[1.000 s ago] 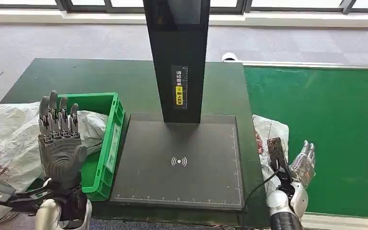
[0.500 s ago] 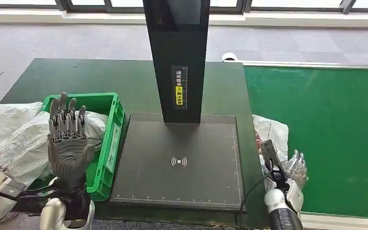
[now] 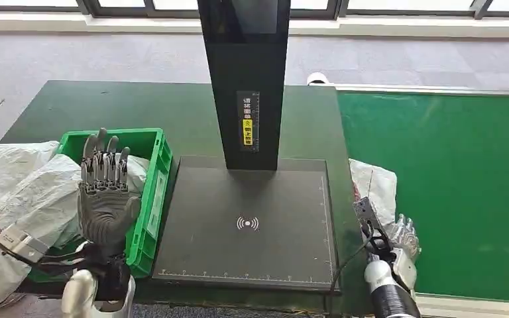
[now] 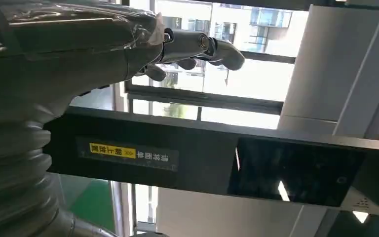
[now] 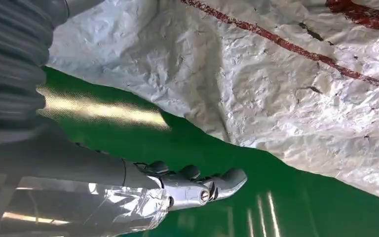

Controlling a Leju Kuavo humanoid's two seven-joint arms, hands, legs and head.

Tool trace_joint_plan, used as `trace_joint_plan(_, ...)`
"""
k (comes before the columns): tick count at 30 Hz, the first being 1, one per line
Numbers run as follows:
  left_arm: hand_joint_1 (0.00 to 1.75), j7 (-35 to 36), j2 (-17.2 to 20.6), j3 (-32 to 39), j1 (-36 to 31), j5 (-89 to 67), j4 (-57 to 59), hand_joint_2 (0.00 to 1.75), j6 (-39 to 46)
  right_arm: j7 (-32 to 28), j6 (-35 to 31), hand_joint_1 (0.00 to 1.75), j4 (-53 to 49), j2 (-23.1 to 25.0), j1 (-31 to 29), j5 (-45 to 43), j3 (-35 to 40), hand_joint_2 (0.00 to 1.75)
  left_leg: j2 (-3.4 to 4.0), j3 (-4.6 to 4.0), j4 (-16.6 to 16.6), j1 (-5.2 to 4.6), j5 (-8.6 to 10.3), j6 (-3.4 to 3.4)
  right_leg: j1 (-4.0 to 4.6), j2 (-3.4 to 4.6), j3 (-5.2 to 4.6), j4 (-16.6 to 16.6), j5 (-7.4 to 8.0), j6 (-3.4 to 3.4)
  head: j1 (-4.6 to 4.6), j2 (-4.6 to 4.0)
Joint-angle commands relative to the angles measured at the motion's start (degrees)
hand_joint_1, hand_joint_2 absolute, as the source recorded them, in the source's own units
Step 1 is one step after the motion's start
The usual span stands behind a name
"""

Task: Moved the parcel from conveyor to table for the left to box.

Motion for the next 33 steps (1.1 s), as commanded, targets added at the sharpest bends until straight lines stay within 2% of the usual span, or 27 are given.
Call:
trace_joint_plan(1, 0.0, 0.12, 0.89, -1.25, -2.41, -0.1, 4.25, 1.75, 0.02, 0.19, 0.33, 0.0, 5.13, -1.4, -2.1, -0.15, 0.88, 1.75, -0.05, 0.04, -0.07, 0.0, 0.04, 0.03, 0.01, 0.0, 0.06, -0.09, 0.04, 0.01, 0.0, 0.0)
trace_joint_plan(17, 0.0, 0.12, 0.89, -1.25, -2.41, -0.1, 4.25, 1.75, 0.02, 0.19, 0.33, 0.0, 5.13, -1.4, -2.1, -0.15, 0.88, 1.75, -0.04, 0.03, -0.04, -0.01, 0.03, 0.03, 0.0, 0.0, 0.04, -0.05, 0.02, 0.01, 0.0, 0.0)
trace_joint_plan(18, 0.0, 0.12, 1.34, -1.53, -2.3, -0.23, 4.61, 1.75, -0.05, 0.33, 4.41, 1.75, 6.87, -2.1, -2.42, 0.25, 1.9, 1.75, -0.04, 0.02, -0.02, 0.0, 0.02, 0.02, 0.0, -0.01, 0.03, -0.04, 0.01, 0.01, 0.0, 0.0)
trace_joint_plan(33, 0.0, -0.44, 1.73, -1.11, -2.14, -0.12, 4.0, 1.75, 0.77, -0.73, 5.21, 1.75, 7.42, -2.5, -2.88, 0.08, 3.1, 1.75, -0.02, 0.09, -0.08, 0.01, 0.03, 0.02, 0.01, 0.06, 0.12, -0.1, 0.05, 0.02, 0.0, 0.0)
